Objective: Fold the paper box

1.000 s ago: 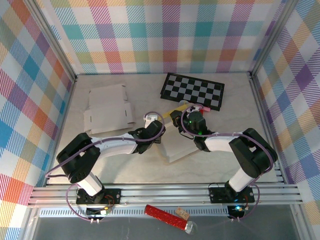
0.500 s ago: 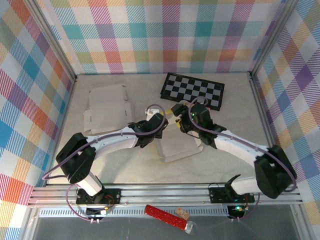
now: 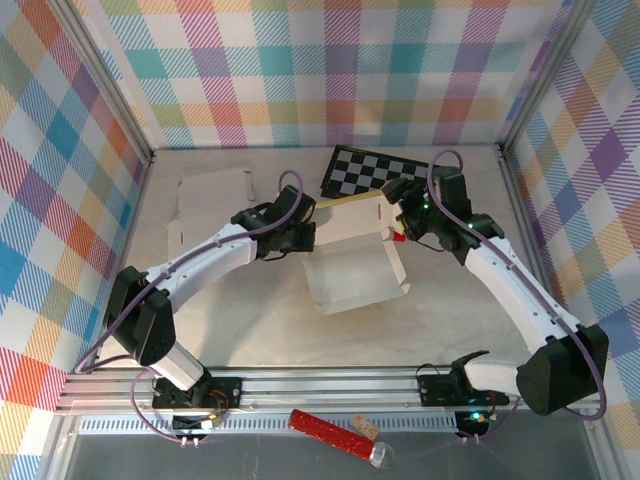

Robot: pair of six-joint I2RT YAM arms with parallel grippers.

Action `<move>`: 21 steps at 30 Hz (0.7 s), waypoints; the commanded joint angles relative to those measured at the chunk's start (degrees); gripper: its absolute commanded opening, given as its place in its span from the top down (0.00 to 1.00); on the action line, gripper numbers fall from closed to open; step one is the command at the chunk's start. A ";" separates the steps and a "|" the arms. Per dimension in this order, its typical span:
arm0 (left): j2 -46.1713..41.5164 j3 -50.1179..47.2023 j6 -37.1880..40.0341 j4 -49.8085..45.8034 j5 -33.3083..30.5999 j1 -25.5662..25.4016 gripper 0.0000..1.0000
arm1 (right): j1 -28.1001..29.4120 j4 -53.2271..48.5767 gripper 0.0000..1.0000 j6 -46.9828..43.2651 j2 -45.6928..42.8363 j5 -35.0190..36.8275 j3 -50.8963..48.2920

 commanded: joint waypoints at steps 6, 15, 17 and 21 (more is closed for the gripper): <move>0.56 3.14 1.90 -5.22 7.65 2.37 1.00 | -2.01 -3.97 0.33 -3.88 3.94 -4.12 2.70; 1.19 4.83 3.12 -6.06 13.58 5.24 1.00 | -6.94 -4.32 0.31 -11.85 2.46 -7.44 2.97; 1.69 5.71 4.50 -6.64 16.09 6.20 1.00 | -9.85 -2.28 0.32 -16.55 1.84 -11.19 2.63; 2.85 6.76 7.86 -6.52 22.93 9.33 1.00 | -16.84 -1.03 0.45 -25.72 3.23 -19.49 2.84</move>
